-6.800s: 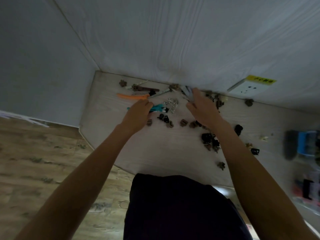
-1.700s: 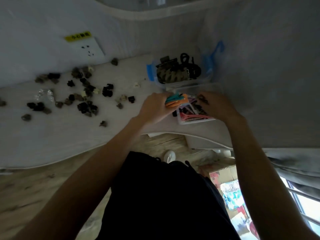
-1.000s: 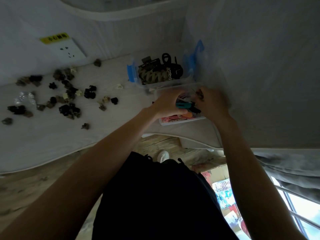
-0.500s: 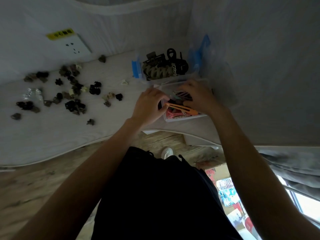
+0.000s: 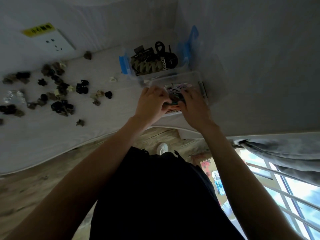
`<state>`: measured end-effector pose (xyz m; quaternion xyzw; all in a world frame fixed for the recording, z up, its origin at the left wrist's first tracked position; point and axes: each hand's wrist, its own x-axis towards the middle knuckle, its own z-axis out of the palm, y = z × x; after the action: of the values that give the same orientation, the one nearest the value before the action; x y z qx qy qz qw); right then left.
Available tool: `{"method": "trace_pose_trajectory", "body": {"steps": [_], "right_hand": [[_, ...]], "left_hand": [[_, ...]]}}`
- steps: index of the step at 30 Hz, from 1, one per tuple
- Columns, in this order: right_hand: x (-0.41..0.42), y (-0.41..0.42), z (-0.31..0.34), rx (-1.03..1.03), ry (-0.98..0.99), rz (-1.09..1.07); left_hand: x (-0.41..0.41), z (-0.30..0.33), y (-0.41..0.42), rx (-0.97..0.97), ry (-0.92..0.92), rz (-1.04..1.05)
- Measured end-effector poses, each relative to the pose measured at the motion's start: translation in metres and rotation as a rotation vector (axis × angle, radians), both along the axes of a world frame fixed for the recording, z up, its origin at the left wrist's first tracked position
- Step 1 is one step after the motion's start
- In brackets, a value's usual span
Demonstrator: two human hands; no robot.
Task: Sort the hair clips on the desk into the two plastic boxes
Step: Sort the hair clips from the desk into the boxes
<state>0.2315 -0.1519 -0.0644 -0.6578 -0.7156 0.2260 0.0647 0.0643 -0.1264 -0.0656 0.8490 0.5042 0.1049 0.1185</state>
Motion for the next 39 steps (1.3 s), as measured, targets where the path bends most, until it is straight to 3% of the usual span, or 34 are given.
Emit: {"method": "trace_pose_trajectory", "body": {"steps": [4,7,12,17,20,23,26,31,34,39], "right_hand": [[-0.022,0.001,-0.006,-0.043,0.008,0.214],[-0.030,-0.011,-0.010,-0.005,-0.048,0.303],[-0.012,-0.006,-0.005,-0.095,-0.017,0.207],[0.015,0.002,0.014,0.126,0.214,-0.045],[0.024,0.005,0.023,0.208,-0.014,-0.133],[0.022,0.015,0.019,0.095,-0.291,-0.054],[0.017,0.020,0.019,0.041,-0.364,-0.082],[0.000,0.028,0.031,0.152,0.011,-0.107],[-0.015,0.040,0.025,0.164,0.025,0.002],[-0.026,0.033,0.006,0.116,0.037,0.197]], "left_hand": [[-0.014,-0.002,0.006,-0.030,-0.094,0.099],[-0.024,-0.006,0.009,-0.095,-0.132,0.059],[-0.029,-0.009,0.008,-0.102,-0.061,0.016],[-0.028,-0.010,0.007,-0.062,-0.036,-0.010],[-0.024,-0.009,0.005,-0.054,-0.038,-0.029],[-0.020,-0.010,0.003,-0.092,-0.008,-0.037],[-0.017,-0.011,0.002,-0.127,0.052,-0.031],[-0.011,-0.007,0.003,-0.151,0.132,-0.060],[-0.008,-0.004,0.003,-0.106,0.155,-0.065],[-0.033,-0.006,-0.002,0.067,-0.095,0.098]]}}
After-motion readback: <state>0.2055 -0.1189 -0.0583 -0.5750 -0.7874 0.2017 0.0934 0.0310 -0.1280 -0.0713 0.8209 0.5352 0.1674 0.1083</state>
